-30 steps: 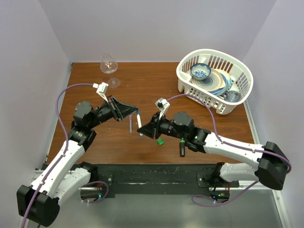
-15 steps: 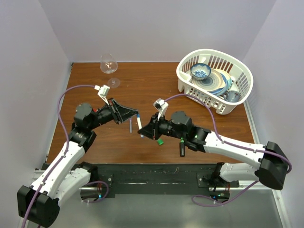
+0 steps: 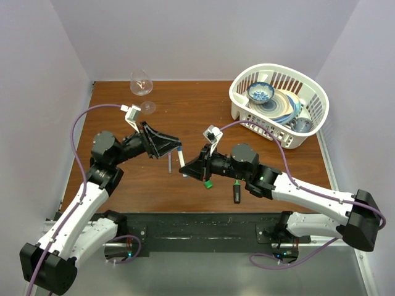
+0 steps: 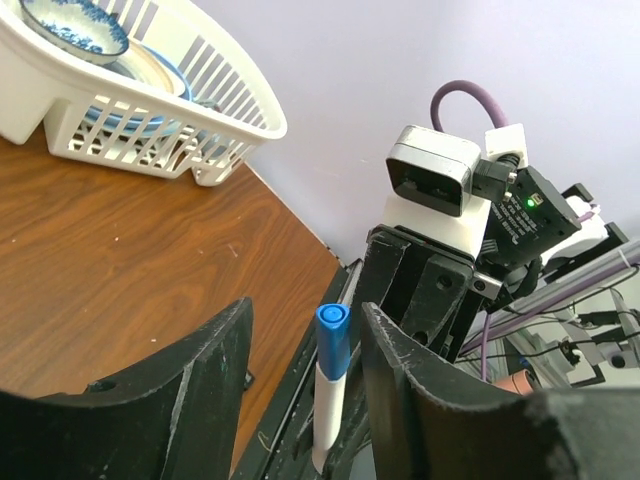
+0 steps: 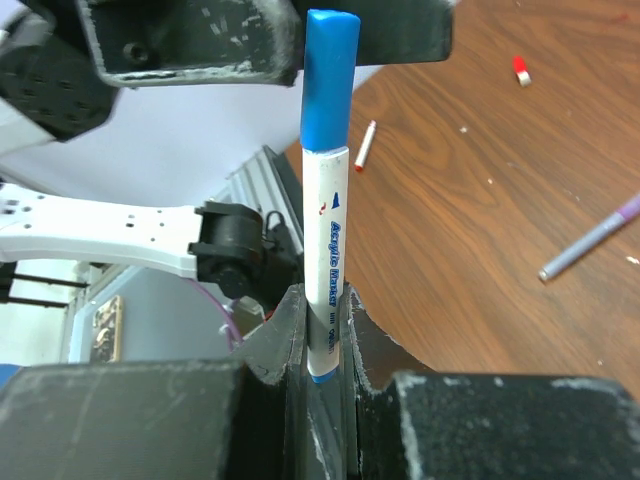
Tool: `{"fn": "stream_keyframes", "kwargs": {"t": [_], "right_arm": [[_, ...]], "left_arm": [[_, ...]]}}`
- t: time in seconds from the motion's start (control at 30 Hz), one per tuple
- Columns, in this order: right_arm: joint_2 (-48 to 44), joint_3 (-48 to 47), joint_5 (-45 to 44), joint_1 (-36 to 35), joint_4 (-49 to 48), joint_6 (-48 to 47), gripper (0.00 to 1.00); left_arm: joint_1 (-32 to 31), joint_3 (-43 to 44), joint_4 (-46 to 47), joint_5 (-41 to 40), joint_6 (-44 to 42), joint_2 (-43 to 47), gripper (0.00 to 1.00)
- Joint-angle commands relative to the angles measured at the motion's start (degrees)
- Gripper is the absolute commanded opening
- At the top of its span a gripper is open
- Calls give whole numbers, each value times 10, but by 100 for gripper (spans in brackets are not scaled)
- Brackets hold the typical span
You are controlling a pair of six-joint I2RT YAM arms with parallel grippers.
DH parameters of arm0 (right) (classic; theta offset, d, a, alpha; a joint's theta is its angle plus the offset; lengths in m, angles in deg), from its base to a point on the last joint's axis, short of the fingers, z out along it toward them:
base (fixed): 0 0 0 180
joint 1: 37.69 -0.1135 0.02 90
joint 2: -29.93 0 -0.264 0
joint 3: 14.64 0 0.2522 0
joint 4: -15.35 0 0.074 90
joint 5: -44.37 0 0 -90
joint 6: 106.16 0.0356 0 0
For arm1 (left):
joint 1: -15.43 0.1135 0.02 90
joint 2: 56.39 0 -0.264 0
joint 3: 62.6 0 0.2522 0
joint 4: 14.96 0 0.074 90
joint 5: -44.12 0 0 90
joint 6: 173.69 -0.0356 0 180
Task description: Insert the pens into the pen caps
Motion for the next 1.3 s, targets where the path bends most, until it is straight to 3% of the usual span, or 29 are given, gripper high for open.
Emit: {"fn": "stream_keyframes", "kwargs": {"t": [0.0, 0.2, 0.5, 0.53, 0.63, 0.67, 0.7, 0.87, 1.0, 1.27], "right_arm": [[-18, 2, 31, -3, -39, 4, 0], [-15, -1, 43, -3, -47, 11, 0], [-12, -5, 44, -4, -57, 21, 0], [-11, -5, 44, -3, -59, 21, 0], [-7, -8, 48, -3, -63, 23, 0], [-5, -9, 49, -3, -68, 23, 0], [-5, -9, 48, -3, -72, 25, 0], [-2, -20, 11, 0, -108, -9, 0], [7, -62, 32, 39, -97, -7, 0], [36, -132, 61, 54, -106, -67, 0]], "left_arm": [[0, 11, 78, 27, 23, -1, 52], [-1, -1, 118, 45, 41, 1, 52], [-1, -21, 130, 66, 49, 0, 41], [-1, -27, 133, 67, 50, 0, 38], [-1, -33, 136, 73, 57, 0, 15], [-1, -35, 147, 79, 62, 2, 2], [-1, -43, 154, 81, 68, 3, 0], [-4, -118, 276, 110, 161, 25, 0], [-7, -146, 251, 118, 150, 43, 0], [-16, -189, 279, 124, 190, 74, 0]]}}
